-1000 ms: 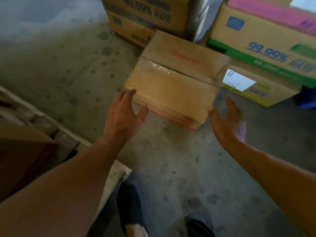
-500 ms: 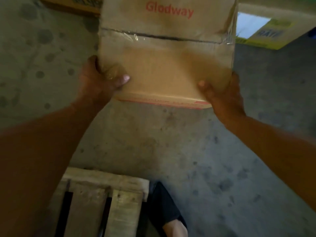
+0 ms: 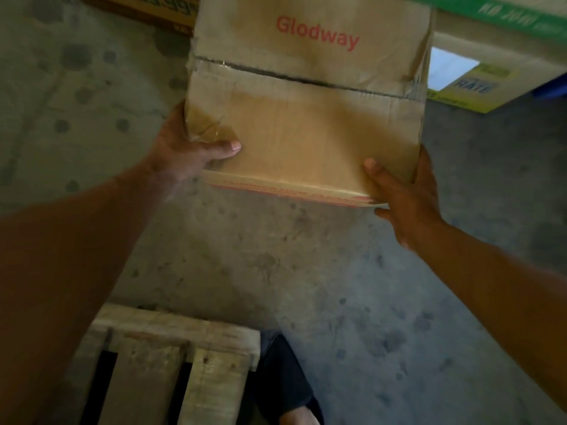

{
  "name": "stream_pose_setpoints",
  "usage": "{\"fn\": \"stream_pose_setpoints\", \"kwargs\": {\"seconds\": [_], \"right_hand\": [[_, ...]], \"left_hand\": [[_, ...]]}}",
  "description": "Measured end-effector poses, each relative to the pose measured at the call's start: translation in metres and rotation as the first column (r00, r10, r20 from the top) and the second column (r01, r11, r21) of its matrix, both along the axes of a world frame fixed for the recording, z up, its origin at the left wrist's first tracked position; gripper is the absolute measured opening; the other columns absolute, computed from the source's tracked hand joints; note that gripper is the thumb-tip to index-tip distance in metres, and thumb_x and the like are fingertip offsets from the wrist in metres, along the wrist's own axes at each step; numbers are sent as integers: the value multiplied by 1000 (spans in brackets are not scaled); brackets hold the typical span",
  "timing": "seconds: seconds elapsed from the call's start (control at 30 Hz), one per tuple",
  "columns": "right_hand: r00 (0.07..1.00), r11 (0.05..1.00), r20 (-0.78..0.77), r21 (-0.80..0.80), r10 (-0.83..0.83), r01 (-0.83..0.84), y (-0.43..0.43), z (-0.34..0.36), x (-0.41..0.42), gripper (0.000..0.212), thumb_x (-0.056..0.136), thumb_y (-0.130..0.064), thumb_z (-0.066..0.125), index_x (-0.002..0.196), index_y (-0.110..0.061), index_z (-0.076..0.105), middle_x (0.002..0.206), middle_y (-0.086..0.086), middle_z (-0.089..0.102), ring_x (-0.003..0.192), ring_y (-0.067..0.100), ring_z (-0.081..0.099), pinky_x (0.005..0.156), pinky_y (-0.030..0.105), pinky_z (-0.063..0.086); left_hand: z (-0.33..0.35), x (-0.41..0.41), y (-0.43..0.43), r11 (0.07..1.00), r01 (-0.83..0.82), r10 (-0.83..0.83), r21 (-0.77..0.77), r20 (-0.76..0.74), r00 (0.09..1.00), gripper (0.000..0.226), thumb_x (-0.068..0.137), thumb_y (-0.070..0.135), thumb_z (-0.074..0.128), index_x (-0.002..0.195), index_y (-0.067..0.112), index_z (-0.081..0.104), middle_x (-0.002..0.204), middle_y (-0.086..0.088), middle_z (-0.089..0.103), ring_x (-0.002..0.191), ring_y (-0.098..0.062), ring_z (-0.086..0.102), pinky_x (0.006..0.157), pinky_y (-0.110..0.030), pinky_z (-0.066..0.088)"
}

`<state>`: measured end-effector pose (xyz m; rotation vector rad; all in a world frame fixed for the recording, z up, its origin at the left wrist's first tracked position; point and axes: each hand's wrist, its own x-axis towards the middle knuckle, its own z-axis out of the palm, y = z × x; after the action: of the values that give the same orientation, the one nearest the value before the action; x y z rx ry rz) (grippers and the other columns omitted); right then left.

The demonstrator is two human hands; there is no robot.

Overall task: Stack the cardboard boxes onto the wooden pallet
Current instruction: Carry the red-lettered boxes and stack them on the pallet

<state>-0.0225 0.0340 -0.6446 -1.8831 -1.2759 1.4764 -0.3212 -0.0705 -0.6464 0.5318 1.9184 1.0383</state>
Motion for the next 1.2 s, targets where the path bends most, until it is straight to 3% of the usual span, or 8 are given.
{"fn": "stream_pose_setpoints", "kwargs": {"seconds": [0.1,0.3,0.43,0.53,0.73,0.87,1.03,1.2], "right_hand": [[999,999,0,14,34,-34,-2,8,10,85,75,-42,86,147,-39,39,137,-11,56,121,18,60,102,50,50],[974,972,76,82,214,-220,0,27,17,82,75,-47,84,145,-44,41,133,-13,58,117,17,62,98,51,54],[906,907,129,72,403,-414,10,41,-12,107,61,-67,81,152,-46,29,150,-10,44,129,21,53,101,53,51],[845,840,73,88,530,-535,10,51,-43,112,53,-74,80,151,-49,30,148,-14,46,126,20,56,96,54,54],[647,636,10,169,763,-753,2,78,-76,97,57,-72,79,143,-50,39,139,-12,53,121,22,58,95,56,53],[511,489,41,231,859,-841,-12,102,-71,104,58,-72,77,149,-45,35,145,-7,49,128,24,53,102,55,49],[458,413,86,311,885,-856,-40,118,-36,93,71,-64,78,150,-46,32,147,-6,47,129,23,51,101,55,50],[445,385,83,378,892,-842,-62,142,-1,94,66,-67,79,148,-46,36,144,-10,45,129,22,49,100,57,50]], "left_hand": [[5,15,-20,997,-48,52,-55,87,995,87,64,33,92,135,42,43,122,17,61,104,-18,65,49,-30,55],[28,45,-71,987,-159,154,25,139,978,90,68,30,91,140,44,39,132,11,60,111,-25,65,57,-37,60],[51,56,-102,953,-303,298,22,123,946,90,74,23,87,144,44,35,136,9,58,113,-27,65,69,-57,60],[76,60,-133,890,-452,447,57,86,891,92,76,15,86,148,35,33,136,6,57,115,-23,63,68,-55,61],[113,102,-190,752,-657,656,48,31,754,94,77,22,84,149,43,28,126,13,55,102,-19,64,58,-44,62],[125,152,-220,620,-782,782,60,36,623,102,72,27,88,151,44,25,136,7,50,111,-23,60,68,-51,62],[136,215,-256,574,-810,816,121,2,578,101,76,19,85,155,34,24,146,1,43,124,-23,52,92,-53,56],[153,257,-276,537,-825,839,176,-5,545,97,76,13,84,153,34,29,122,12,49,118,-20,53,99,-47,52]]}}
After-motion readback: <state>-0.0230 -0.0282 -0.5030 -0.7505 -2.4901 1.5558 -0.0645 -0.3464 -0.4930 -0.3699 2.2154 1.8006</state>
